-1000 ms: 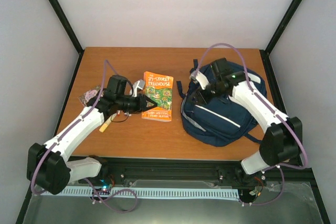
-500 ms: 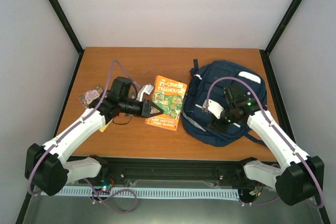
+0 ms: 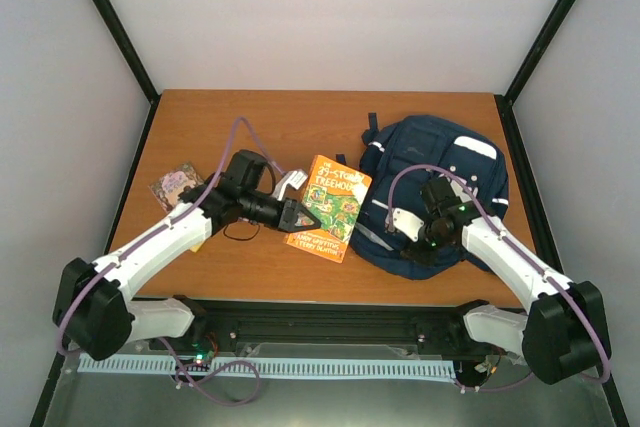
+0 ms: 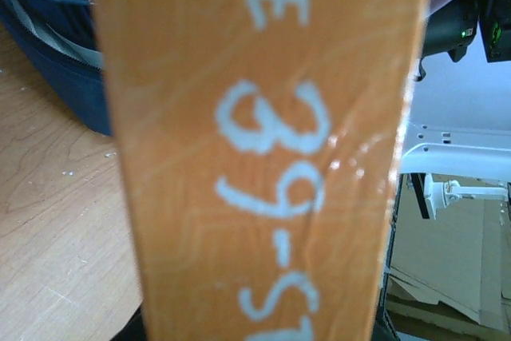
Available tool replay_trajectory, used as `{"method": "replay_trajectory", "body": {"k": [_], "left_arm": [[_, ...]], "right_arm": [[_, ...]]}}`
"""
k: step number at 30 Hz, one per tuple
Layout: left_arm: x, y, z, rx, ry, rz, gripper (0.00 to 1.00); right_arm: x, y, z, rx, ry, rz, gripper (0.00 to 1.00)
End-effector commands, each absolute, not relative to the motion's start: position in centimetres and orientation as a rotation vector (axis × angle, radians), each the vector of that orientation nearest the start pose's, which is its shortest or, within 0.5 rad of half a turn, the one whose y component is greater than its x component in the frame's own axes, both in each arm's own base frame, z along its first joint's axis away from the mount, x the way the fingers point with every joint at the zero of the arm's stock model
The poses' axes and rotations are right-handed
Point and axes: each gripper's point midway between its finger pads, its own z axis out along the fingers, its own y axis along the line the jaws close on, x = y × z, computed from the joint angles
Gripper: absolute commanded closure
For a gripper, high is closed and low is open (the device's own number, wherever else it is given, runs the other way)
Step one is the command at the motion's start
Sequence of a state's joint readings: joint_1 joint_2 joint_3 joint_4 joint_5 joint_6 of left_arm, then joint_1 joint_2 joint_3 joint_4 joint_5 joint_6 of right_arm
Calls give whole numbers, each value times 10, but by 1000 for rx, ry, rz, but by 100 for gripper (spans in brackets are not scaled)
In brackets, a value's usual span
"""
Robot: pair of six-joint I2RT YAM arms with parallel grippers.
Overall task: Pack the student bag
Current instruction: Place the book in the student bag.
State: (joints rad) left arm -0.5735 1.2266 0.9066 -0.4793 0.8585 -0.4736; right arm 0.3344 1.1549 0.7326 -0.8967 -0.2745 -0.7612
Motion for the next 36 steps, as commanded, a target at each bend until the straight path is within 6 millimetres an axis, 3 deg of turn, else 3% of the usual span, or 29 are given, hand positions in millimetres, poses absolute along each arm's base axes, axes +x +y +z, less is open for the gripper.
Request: {"method": "replay_trajectory", "body": {"k": [1,6,8,10,15,25,30,36], "left_arm": [[198,-291,234,705,2326,-1539,99],[199,-292,232,708,2332,-1536,99],[200,-293,231,714,2335,-1536,99],[201,-294,228,713,2348,-1548,99],[197,-301,216,750,2351,-1568,99],[166,-358,206,965,2321,-1667,99],[141,-380,209,1120,2257,-1721,99],[124,-391,207,1198,2231,-1752,99]], "right_arm": [[209,110,70,-1466,2389,201,53],[208,114,70,-1447,2380,236,63],[210,113,71,-1426,2378,216,82],[215,112,79,-1401,2359,188,96],[241,101,126,-1297,2246,-3,97],[277,78,250,-1058,2016,-294,97],[291,67,291,-930,1956,-383,97],[300,64,331,-818,1897,-402,97]]}}
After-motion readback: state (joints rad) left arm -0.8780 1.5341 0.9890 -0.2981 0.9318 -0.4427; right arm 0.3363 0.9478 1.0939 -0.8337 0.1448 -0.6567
